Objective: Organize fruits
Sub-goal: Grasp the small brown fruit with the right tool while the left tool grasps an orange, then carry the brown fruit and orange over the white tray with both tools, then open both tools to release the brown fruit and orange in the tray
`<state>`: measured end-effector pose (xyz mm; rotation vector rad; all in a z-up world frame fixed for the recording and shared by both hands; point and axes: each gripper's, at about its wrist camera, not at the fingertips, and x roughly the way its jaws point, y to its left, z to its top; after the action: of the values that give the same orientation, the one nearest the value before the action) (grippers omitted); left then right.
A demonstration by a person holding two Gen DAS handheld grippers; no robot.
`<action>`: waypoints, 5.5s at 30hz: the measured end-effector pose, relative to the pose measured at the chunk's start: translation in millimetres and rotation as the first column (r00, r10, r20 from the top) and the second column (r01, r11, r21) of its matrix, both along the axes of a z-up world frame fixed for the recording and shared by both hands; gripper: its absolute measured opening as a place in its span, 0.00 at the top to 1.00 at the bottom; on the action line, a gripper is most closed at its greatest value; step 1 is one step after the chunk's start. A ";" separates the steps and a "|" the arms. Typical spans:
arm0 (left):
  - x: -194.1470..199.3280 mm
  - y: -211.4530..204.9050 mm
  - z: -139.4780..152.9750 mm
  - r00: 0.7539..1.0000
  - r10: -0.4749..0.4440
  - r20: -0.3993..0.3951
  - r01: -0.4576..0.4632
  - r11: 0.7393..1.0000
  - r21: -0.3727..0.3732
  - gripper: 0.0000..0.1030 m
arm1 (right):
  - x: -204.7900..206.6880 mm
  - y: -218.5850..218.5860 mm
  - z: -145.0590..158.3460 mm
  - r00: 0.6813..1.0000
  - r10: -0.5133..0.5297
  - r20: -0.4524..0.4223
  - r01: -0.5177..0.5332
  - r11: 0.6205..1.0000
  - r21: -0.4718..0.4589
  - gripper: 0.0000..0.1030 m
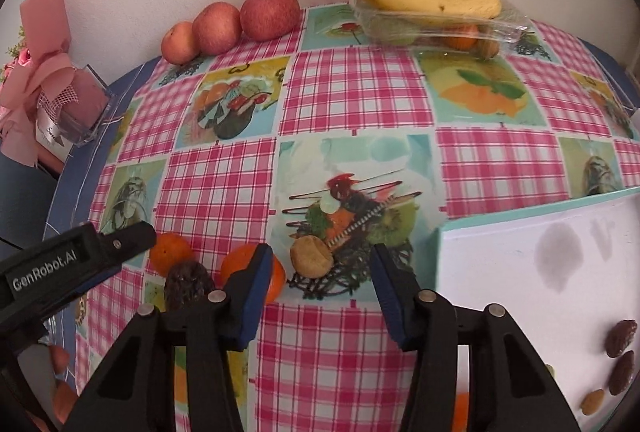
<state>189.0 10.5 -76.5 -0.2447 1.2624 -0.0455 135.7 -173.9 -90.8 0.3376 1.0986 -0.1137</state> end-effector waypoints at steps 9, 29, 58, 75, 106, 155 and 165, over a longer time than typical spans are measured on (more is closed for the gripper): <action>5.8 0.0 -14.6 0.999 -0.003 -0.034 0.001 0.998 -0.058 0.57 | 6.8 -3.0 -6.8 1.000 -0.011 0.008 0.011 1.000 0.018 0.62; 6.4 0.0 -5.9 1.000 -0.021 0.005 0.022 0.997 -0.069 0.72 | 6.2 -4.7 -7.5 1.000 -0.010 0.001 0.010 0.997 0.076 0.76; -29.5 -41.0 103.1 0.971 -0.085 0.223 0.105 0.991 -0.083 0.72 | -44.2 -80.5 95.9 0.991 -0.119 0.056 0.124 0.989 -0.083 0.76; -54.0 -99.5 117.1 0.950 -0.188 0.247 0.215 0.973 -0.084 0.72 | -80.6 -151.0 109.2 0.967 -0.249 0.061 0.254 0.961 -0.105 0.76; -83.9 -211.5 45.4 0.904 -0.416 0.100 0.419 0.908 -0.007 0.72 | -104.1 -216.0 49.2 0.930 -0.358 -0.081 0.354 0.933 -0.062 0.76; -79.7 -213.5 15.6 0.908 -0.419 0.004 0.419 0.908 -0.010 0.70 | -92.7 -216.8 11.3 0.922 -0.339 -0.185 0.336 0.941 -0.050 0.46; -64.0 -180.0 27.6 0.954 -0.300 0.024 0.296 0.949 0.105 0.22 | -93.1 -212.7 11.8 0.928 -0.338 -0.157 0.329 0.941 -0.083 0.13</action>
<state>125.1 -169.4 -49.0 0.0362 1.2491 -0.2450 42.6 -386.5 -79.0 0.4705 1.1962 -0.4828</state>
